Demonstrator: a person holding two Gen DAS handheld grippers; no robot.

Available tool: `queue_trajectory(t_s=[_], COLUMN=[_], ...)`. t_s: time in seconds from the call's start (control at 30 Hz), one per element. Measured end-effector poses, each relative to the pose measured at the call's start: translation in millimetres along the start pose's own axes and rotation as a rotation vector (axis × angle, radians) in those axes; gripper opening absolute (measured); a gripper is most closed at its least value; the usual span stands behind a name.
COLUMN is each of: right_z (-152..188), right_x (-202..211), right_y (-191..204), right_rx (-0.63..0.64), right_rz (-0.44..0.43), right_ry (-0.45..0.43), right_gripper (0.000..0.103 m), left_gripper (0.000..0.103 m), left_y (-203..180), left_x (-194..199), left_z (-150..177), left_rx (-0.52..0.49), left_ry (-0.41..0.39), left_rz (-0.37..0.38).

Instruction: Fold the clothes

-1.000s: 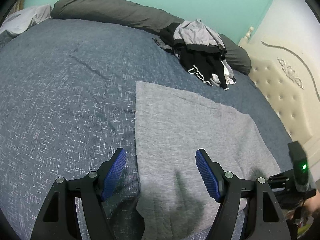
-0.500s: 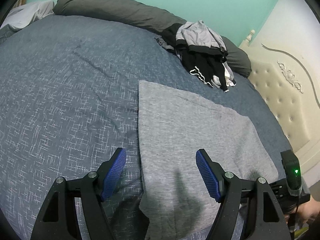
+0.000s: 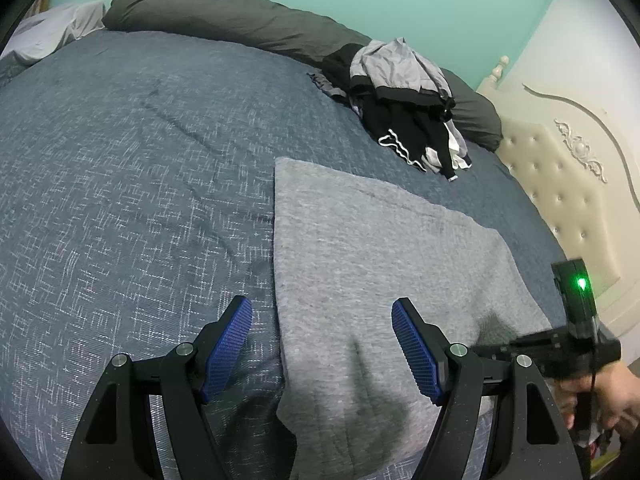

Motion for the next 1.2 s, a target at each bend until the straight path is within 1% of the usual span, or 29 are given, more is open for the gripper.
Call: queue_trajectory(t_s=[0.13, 0.33, 0.47, 0.6, 0.83, 0.97, 1.2], right_z=[-23.4, -54.4, -58.6, -42.0, 3.3, 25.3, 34.9], right_x=[-4.6, -19.4, -23.6, -17.4, -0.1, -1.8, -6.3], right_y=[-8.1, -22.3, -17.2, -7.2, 13.4, 22.4, 20.4], right_rx=[-0.035, -0.08, -0.055, -0.028, 0.046, 0.087, 0.072], right_rz=[0.015, 0.026, 0.037, 0.016, -0.01, -0.005, -0.023], right_ry=[-0.022, -0.007, 0.019, 0.06, 0.114, 0.159, 0.17], right_gripper=[0.0, 0.0, 0.0, 0.0, 0.0, 0.0, 0.0], left_gripper=[0.076, 0.076, 0.076, 0.076, 0.076, 0.076, 0.076], left_y=[0.1, -3.7, -2.1, -1.9, -4.4, -4.5, -3.0], left_x=[-0.6, -2.6, -3.1, -2.0, 2.1, 2.6, 2.4], left_z=[0.0, -0.9, -3.2, -3.2, -2.4, -2.4, -2.0], left_rx=[0.002, -0.004, 0.001, 0.01, 0.004, 0.006, 0.007], left_ry=[0.001, 0.003, 0.002, 0.0, -0.006, -0.008, -0.006], left_rz=[0.005, 0.009, 0.006, 0.009, 0.013, 0.013, 0.016])
Point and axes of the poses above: each gripper's, at about its wrist camera, not at the fingertips, and x roughly against the way its jaws point, y to its left, z to its underside, the point moved 2 cm from there along -x, roughly the way its jaws point, and after that the axes turned 7 degrees about -z, right-handed, at the moved point
